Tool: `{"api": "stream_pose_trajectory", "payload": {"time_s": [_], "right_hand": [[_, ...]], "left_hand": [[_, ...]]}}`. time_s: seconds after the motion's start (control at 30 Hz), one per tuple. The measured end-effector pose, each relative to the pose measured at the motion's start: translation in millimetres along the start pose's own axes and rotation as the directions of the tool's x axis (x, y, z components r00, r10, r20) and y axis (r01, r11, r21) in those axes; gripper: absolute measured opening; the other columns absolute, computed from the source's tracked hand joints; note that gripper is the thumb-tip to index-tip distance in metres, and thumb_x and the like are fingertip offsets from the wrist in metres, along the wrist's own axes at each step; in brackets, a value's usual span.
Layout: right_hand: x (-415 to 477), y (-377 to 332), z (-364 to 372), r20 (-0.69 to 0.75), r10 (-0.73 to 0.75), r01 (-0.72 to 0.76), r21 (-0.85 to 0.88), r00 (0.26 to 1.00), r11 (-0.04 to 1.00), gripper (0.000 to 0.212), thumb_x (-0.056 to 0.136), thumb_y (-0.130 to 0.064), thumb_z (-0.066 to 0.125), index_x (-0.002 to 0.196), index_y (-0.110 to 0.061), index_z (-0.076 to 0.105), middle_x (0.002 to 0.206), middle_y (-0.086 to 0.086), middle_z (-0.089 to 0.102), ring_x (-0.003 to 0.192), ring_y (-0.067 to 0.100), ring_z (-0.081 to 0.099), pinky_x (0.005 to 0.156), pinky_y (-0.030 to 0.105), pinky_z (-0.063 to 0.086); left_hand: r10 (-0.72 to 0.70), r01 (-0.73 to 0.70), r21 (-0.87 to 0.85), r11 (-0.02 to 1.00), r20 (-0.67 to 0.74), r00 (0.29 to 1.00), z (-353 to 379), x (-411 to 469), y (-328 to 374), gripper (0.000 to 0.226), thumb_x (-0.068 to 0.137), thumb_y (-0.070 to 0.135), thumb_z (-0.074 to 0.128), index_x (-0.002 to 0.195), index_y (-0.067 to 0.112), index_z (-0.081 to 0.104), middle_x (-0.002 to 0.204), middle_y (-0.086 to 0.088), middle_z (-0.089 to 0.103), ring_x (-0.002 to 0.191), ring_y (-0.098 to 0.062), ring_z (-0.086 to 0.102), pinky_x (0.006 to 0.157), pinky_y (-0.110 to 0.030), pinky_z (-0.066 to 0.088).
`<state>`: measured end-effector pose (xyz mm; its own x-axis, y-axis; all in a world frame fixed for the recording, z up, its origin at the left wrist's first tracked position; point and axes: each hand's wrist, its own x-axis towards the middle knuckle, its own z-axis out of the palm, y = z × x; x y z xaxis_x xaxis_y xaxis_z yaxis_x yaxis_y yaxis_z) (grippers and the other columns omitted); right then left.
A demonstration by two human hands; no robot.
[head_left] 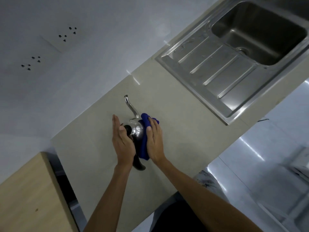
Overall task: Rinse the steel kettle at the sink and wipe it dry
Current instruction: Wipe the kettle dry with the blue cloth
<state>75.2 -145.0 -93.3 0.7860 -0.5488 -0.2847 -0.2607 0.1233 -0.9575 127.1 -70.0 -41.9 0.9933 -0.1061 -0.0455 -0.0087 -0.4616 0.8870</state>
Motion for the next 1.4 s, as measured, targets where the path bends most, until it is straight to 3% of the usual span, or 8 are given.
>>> {"api": "stream_pose_trajectory", "payload": {"time_s": [0.13, 0.27, 0.5, 0.7, 0.87, 1.0, 1.1, 1.4], "right_hand": [[55, -4, -18, 0.133, 0.215, -0.224, 0.063, 0.968, 0.972, 0.039, 0.104, -0.032, 0.04, 0.125, -0.01, 0.063, 0.118, 0.001, 0.063, 0.11, 0.02, 0.057, 0.102, 0.034, 0.042], [89, -3, -25, 0.283, 0.326, -0.337, -0.012, 0.902, 0.941, 0.038, 0.102, -0.03, 0.044, 0.131, -0.012, 0.06, 0.125, 0.011, 0.063, 0.104, 0.026, 0.06, 0.091, 0.032, 0.048], [26, 44, -2, -0.041, 0.158, -0.144, 0.244, 0.987, 0.959, 0.042, 0.104, -0.051, 0.031, 0.132, -0.029, 0.054, 0.126, -0.003, 0.061, 0.119, 0.019, 0.056, 0.108, 0.045, 0.041], [-39, 43, 35, -0.189, 0.196, -0.127, 0.323, 0.962, 0.938, 0.067, 0.1, -0.06, 0.029, 0.157, -0.028, 0.015, 0.163, -0.008, 0.017, 0.151, 0.01, 0.012, 0.124, 0.045, 0.013], [-15, 30, 27, -0.257, 0.199, -0.108, 0.329, 0.946, 0.938, 0.061, 0.1, -0.058, 0.031, 0.15, -0.022, 0.035, 0.151, -0.004, 0.043, 0.141, 0.013, 0.037, 0.118, 0.044, 0.03], [38, 23, -3, -0.066, 0.165, -0.147, 0.212, 0.984, 0.966, 0.03, 0.099, -0.044, 0.041, 0.115, -0.034, 0.064, 0.116, -0.003, 0.067, 0.109, 0.015, 0.062, 0.102, 0.042, 0.047], [83, 15, -18, 0.152, 0.182, -0.183, -0.009, 0.972, 0.983, 0.037, 0.099, -0.038, 0.042, 0.119, -0.016, 0.065, 0.112, 0.007, 0.069, 0.104, 0.025, 0.063, 0.098, 0.048, 0.048], [151, -39, -17, 0.494, 0.356, -0.266, -0.244, 0.793, 0.932, 0.03, 0.098, -0.033, 0.046, 0.098, -0.01, 0.065, 0.093, 0.011, 0.068, 0.077, 0.02, 0.061, 0.073, 0.034, 0.051]], "left_hand": [[0.007, -0.007, -0.005, 1.0, 0.0, 1.0, -1, -2, 1, 0.061, 0.102, 0.038, 0.019, 0.156, 0.01, 0.026, 0.165, -0.002, 0.026, 0.149, -0.004, 0.023, 0.12, -0.012, 0.019], [0.016, -0.016, -0.005, 1.0, -0.004, 1.0, 0, -1, -1, 0.062, 0.102, 0.04, 0.019, 0.156, 0.011, 0.027, 0.165, -0.002, 0.027, 0.15, -0.007, 0.024, 0.119, -0.013, 0.019], [-0.011, 0.011, -0.019, 1.0, -0.03, 0.999, 2, -2, 2, 0.061, 0.101, 0.036, 0.02, 0.156, 0.01, 0.028, 0.165, -0.002, 0.027, 0.15, -0.007, 0.025, 0.12, -0.014, 0.02], [0.014, -0.013, 0.01, 1.0, -0.035, 0.999, 4, -5, 4, 0.062, 0.1, 0.035, 0.02, 0.155, 0.008, 0.029, 0.164, -0.004, 0.028, 0.149, -0.006, 0.025, 0.122, -0.018, 0.02], [-0.001, 0.001, 0.011, 1.0, -0.009, 1.0, 3, -2, 6, 0.062, 0.1, 0.037, 0.02, 0.155, 0.009, 0.029, 0.164, -0.004, 0.029, 0.15, -0.008, 0.026, 0.12, -0.014, 0.021], [-0.011, 0.011, -0.013, 1.0, -0.015, 1.0, 3, 0, 7, 0.06, 0.101, 0.037, 0.022, 0.155, 0.011, 0.03, 0.163, -0.003, 0.031, 0.149, -0.009, 0.029, 0.122, -0.02, 0.024], [-0.004, 0.003, -0.011, 1.0, -0.021, 1.0, 3, 1, 2, 0.061, 0.101, 0.039, 0.022, 0.155, 0.012, 0.031, 0.163, -0.003, 0.032, 0.15, -0.012, 0.03, 0.124, -0.035, 0.025], [0.117, -0.095, 0.263, 0.96, -0.071, 0.991, -3, -10, 9, 0.059, 0.102, 0.046, 0.027, 0.149, 0.014, 0.042, 0.16, -0.005, 0.038, 0.151, -0.019, 0.027, 0.125, -0.049, 0.017]]}}
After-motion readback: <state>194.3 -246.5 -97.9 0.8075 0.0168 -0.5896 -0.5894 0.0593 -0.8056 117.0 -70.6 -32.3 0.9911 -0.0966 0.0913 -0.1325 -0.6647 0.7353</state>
